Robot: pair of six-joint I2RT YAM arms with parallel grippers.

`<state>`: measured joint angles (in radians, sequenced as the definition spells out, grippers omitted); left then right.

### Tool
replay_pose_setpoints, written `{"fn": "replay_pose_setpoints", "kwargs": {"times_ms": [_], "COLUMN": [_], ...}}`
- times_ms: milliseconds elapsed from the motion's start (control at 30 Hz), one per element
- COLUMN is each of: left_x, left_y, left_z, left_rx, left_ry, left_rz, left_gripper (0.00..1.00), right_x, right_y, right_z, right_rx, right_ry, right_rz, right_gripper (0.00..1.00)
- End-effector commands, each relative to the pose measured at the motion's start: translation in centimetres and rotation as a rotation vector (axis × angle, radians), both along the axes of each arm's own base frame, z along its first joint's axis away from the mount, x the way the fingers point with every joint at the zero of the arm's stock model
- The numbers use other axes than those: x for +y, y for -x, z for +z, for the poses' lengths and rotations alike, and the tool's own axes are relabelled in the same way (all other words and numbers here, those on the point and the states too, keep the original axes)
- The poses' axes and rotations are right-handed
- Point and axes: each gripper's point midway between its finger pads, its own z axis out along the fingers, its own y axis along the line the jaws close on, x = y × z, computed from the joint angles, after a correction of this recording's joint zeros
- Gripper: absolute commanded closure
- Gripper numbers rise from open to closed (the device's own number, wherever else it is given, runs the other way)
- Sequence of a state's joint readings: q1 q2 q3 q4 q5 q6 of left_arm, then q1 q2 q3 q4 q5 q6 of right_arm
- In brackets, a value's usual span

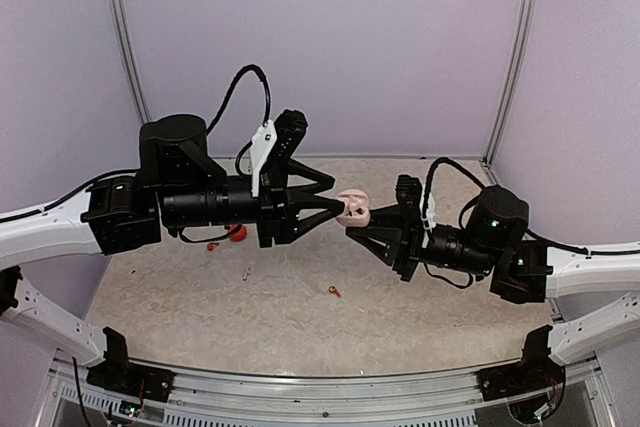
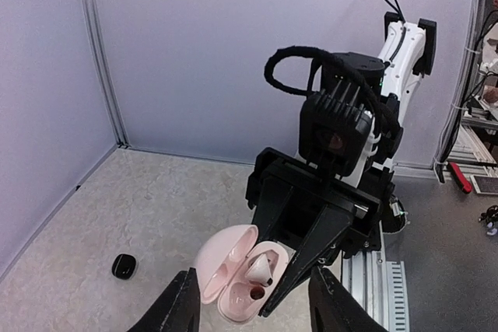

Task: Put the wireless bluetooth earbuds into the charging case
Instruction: Adjust the right earbud in the right side groove of the charging case.

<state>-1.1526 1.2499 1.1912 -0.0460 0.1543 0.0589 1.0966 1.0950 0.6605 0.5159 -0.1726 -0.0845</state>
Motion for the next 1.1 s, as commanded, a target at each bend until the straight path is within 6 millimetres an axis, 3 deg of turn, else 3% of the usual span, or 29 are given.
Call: {"fn": "replay_pose_setpoints", "kwargs": {"times_ms": [0,200,333,1067], "left_x": [-1.1,-1.7,-2.1,-2.6], "left_y": [0.5,0.6,0.7,1.0], "left_z": [-0.9,-1.6,-2.1,-4.6], "left_rx": [-0.005,-0.004,-0.003,-0.021], "left_ry": [-0.032,-0.047,-0.059,-0.154], "left_rz": [-0.039,-0.059,-0.074,-0.107], "left_gripper": [0.54,0.71,0.75,0.88], "right_x": [0.3,0.5,0.6,0.5], "right_y": [0.0,0.1,0.1,0.8], "right_z": [0.7,0.5,0.5,1.1], "right_rx": [-0.006,-0.007,-0.010,-0.030], "right_ry": [-0.001,0.005,0.007,-0.009], "right_rz": [0.013,0.025,0.030,0.064], "right_gripper": [1.00,1.00,1.00,1.00]}}
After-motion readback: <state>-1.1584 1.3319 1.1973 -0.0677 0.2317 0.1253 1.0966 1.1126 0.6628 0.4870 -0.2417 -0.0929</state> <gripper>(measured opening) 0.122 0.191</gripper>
